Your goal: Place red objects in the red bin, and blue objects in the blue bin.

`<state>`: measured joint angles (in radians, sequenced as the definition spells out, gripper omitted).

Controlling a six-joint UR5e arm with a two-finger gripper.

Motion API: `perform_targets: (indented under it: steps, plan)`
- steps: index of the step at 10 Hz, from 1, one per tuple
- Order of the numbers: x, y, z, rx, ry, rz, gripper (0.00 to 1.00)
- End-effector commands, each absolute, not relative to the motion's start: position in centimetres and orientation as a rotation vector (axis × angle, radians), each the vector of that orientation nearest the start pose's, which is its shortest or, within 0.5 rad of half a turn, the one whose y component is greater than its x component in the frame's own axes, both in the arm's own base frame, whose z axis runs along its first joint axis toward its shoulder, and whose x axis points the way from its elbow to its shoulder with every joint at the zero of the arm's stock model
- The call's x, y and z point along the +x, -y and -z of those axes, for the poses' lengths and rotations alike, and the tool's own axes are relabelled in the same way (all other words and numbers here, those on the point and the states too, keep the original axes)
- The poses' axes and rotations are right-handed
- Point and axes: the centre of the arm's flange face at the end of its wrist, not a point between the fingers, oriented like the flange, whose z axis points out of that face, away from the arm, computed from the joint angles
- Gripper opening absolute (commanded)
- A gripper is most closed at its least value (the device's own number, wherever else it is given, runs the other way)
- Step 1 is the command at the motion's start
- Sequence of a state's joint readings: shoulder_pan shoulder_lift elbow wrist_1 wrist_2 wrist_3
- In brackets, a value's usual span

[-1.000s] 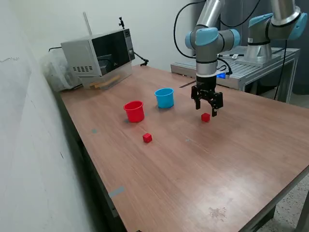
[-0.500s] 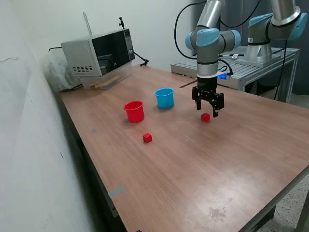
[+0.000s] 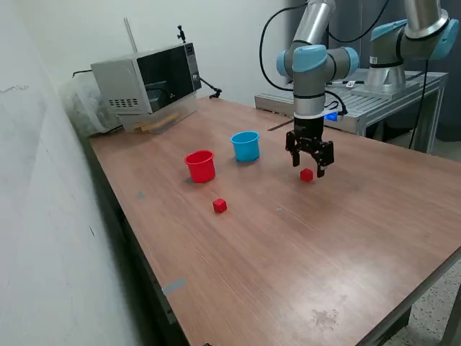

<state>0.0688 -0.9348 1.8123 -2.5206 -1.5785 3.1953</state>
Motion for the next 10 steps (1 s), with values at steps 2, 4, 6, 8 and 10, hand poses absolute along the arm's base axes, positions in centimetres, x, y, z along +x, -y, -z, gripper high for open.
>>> perform_targets:
  steps: [2,4,6,8,10]
  plan:
    - [-60.0,17.3,-10.7,-2.27,-2.239,-0.087,0.0]
    - [-59.9,17.4,-10.7,-2.271,-2.237,-0.086,0.0]
    - [-59.9,17.3,-10.7,-2.269,-2.238,-0.086,0.0]
    - [-59.9,17.4,-10.8,-2.276,-2.232,-0.087,0.0]
    - [-60.0,17.4,-12.1,-2.327,-2.187,-0.106,0.0]
